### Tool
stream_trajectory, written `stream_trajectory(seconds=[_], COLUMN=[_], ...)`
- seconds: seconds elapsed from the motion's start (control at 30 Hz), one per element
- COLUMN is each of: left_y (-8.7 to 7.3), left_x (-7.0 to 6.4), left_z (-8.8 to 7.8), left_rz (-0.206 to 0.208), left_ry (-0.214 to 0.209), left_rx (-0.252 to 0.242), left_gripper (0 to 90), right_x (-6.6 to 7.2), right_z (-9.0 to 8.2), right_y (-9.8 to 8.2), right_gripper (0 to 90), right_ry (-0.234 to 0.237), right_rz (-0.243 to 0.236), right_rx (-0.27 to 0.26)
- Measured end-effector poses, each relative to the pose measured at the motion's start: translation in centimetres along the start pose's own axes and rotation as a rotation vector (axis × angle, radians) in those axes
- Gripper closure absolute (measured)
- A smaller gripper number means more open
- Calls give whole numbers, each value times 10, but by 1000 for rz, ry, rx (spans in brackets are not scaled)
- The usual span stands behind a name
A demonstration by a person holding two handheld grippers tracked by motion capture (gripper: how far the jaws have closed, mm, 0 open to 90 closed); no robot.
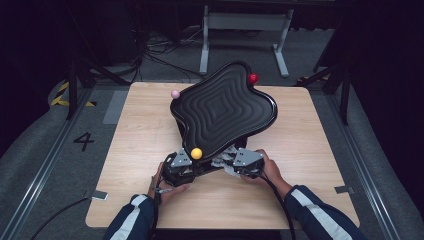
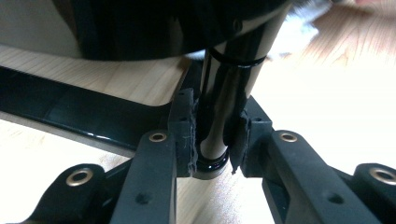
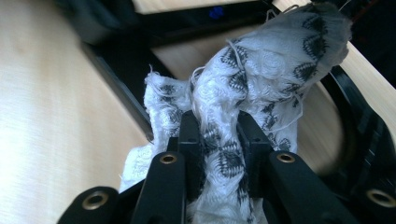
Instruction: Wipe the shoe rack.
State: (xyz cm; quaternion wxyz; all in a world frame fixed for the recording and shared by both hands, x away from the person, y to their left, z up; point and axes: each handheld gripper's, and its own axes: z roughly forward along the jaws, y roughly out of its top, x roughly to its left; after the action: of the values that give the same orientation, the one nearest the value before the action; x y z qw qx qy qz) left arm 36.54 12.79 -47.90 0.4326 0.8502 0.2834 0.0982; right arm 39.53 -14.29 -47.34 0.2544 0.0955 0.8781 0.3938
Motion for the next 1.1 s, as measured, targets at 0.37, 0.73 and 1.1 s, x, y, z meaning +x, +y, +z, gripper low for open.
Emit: stream_trajectory(seconds=[0.37, 0.73, 1.1], left_y=[0, 0, 0], left_x=[0, 0, 0], left_z=[0, 0, 0], left_rz=[-1, -1, 1], left_ry=[-3, -6, -3], left_rx=[-2, -2, 1], left_gripper=[721, 718, 717], right_x=[-32, -49, -57], right_z=[-4, -3, -5], right_y=[-22, -30, -36], right_gripper=[758, 757, 758], right_ry=[-75, -176, -225], right_rz=[193, 220, 258], right_rx=[16, 55, 37])
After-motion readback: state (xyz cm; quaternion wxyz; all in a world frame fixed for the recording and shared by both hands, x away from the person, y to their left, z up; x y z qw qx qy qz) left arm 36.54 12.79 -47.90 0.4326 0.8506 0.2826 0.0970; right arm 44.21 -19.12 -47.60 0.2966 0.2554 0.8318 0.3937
